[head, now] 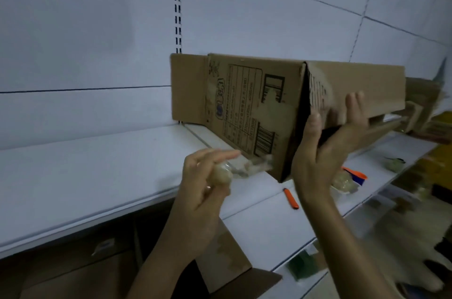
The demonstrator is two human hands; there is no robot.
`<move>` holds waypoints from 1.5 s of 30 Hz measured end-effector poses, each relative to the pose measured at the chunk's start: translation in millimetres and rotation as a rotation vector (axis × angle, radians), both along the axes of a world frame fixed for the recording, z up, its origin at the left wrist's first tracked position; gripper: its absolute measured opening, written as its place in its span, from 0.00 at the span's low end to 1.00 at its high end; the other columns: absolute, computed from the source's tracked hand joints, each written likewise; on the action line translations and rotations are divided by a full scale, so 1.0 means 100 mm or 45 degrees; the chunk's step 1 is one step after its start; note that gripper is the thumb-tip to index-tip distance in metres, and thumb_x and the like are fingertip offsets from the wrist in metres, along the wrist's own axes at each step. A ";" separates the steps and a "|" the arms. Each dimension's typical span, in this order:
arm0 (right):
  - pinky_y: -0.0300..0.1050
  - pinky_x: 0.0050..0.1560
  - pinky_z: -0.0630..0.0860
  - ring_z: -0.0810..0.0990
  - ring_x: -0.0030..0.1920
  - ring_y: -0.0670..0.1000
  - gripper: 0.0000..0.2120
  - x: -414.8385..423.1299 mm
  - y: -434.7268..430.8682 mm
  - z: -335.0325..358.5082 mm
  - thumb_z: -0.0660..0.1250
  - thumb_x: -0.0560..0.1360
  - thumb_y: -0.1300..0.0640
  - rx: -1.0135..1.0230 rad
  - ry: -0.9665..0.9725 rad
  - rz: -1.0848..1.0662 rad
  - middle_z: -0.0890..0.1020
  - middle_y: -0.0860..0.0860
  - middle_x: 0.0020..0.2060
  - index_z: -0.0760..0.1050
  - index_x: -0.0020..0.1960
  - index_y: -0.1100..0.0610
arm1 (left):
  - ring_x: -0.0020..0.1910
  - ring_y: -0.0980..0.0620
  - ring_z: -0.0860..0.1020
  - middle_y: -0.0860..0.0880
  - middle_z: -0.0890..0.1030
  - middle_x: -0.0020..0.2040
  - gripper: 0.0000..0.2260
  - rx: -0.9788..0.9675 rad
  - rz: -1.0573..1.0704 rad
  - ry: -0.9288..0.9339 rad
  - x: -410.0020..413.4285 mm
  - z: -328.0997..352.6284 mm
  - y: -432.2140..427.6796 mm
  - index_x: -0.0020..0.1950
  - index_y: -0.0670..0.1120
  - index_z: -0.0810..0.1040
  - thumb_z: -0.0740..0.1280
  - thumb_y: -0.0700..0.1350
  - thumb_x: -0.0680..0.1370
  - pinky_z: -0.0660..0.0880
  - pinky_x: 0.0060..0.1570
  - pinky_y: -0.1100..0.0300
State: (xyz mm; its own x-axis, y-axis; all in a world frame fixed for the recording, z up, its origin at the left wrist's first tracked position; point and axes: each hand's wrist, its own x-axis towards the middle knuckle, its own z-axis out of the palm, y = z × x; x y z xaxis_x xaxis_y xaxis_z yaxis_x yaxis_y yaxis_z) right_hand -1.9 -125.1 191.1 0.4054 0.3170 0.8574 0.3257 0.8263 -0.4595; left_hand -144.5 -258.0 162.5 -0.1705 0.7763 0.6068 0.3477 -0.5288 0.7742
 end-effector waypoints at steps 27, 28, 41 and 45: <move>0.41 0.63 0.69 0.73 0.63 0.44 0.28 2.86 -0.14 -1.79 0.66 0.75 0.41 -0.651 -0.824 0.466 0.75 0.44 0.64 0.67 0.71 0.52 | 0.46 0.46 0.82 0.49 0.83 0.53 0.15 -1.028 -0.750 -0.671 2.85 -1.12 1.06 0.60 0.50 0.78 0.68 0.49 0.74 0.78 0.48 0.55; 0.39 0.61 0.69 0.74 0.61 0.43 0.26 3.02 -0.06 -1.81 0.64 0.76 0.42 -0.678 -0.832 0.461 0.76 0.43 0.62 0.67 0.70 0.52 | 0.48 0.46 0.82 0.48 0.83 0.55 0.19 -1.037 -0.794 -0.697 2.98 -1.16 1.13 0.63 0.48 0.75 0.70 0.50 0.73 0.78 0.48 0.55; 0.47 0.53 0.79 0.81 0.53 0.49 0.15 4.18 1.37 -1.98 0.70 0.73 0.53 -1.141 -0.102 0.671 0.83 0.49 0.51 0.77 0.59 0.57 | 0.50 0.51 0.83 0.51 0.82 0.56 0.13 -1.098 -0.322 -0.648 3.82 -1.52 2.44 0.61 0.49 0.75 0.59 0.50 0.79 0.80 0.47 0.60; 0.46 0.49 0.80 0.83 0.49 0.51 0.10 4.45 2.11 -2.12 0.69 0.74 0.65 -1.278 -0.055 0.685 0.84 0.50 0.48 0.80 0.53 0.55 | 0.54 0.52 0.80 0.50 0.80 0.56 0.11 -1.106 -0.138 -0.616 3.83 -1.80 3.19 0.62 0.48 0.74 0.56 0.46 0.82 0.76 0.46 0.63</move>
State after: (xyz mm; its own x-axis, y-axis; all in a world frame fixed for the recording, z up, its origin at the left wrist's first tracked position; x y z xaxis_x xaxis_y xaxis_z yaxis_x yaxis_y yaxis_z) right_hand 442.7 85.7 -21.4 -0.0143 0.9916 0.1284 0.0723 0.1291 -0.9890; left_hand 238.4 60.8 -17.4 -0.1515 0.9437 -0.2942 -0.1234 0.2773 0.9528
